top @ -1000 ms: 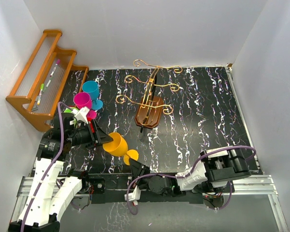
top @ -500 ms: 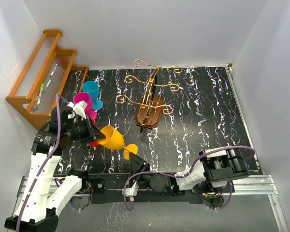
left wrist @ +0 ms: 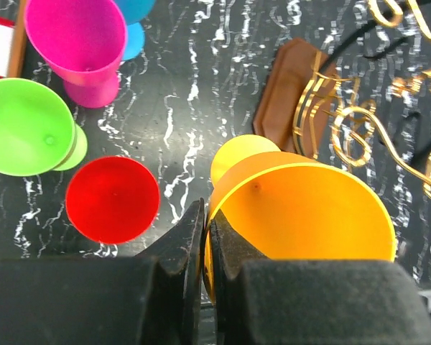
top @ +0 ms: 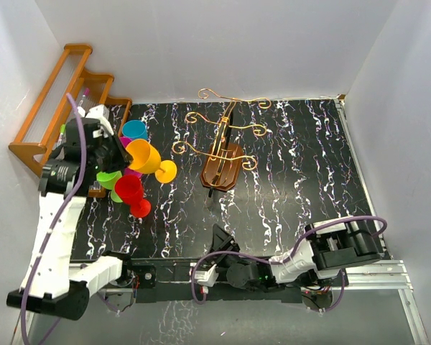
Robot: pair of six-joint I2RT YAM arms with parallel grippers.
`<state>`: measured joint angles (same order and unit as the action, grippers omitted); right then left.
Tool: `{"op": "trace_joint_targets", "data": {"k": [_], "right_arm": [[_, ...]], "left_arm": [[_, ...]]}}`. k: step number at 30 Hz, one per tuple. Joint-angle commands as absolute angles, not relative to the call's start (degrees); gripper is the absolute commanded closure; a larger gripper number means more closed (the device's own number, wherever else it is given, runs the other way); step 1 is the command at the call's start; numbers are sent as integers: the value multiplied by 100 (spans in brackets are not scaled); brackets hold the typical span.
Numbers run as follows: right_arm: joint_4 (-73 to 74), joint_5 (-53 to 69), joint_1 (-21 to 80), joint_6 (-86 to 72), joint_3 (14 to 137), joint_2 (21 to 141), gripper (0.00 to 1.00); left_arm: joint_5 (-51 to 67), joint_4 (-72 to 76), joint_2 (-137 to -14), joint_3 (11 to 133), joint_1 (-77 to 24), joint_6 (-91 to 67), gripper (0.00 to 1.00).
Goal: Take the wine glass off the wine glass rack
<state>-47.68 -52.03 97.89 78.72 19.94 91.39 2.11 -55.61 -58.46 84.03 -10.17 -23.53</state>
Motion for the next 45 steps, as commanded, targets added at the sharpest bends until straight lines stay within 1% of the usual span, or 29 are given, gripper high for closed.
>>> {"op": "trace_joint_targets", "data": {"k": [1,5,6,7,11,20,30,39,41,45], "right_arm": [[-4391,-5633,10113,7022,2048,8677,46],[-3758,-5724,10140,6459,2088,8372,44],[-3534,-5726,10140,6273,2129,8280,40],[-3275,-5717,10141,6070,2168,8186,38],[-2802,-5745,10156,5669,2224,7859,37],[-2628,-5786,10158,5560,2239,7627,37],[-2583,-5784,10156,5514,2254,7607,37],[-2535,-5742,10156,5435,2272,7629,37],[-2523,-5733,10159,5425,2275,7629,37],[-2460,-5712,10159,5376,2289,7621,37]], "left_arm": [[-434,-5188,-6272,8432,-1002,-2134,100],[-830,-4992,-6719,8383,-1002,-1936,100],[-918,-4937,-6822,8392,-1002,-1886,100],[-991,-4893,-6935,8393,-1002,-1842,100],[-1217,-4702,-7267,8349,-995,-1702,100],[-1182,-4357,-7746,7906,-1002,-1619,100],[-1484,-4151,-8113,7492,-1002,-1530,100],[-1620,-4114,-8366,7392,-1002,-1613,91],[-1608,-4114,-8352,7396,-1002,-1622,85],[-1571,-4182,-8256,7471,-1002,-1635,77]]}}
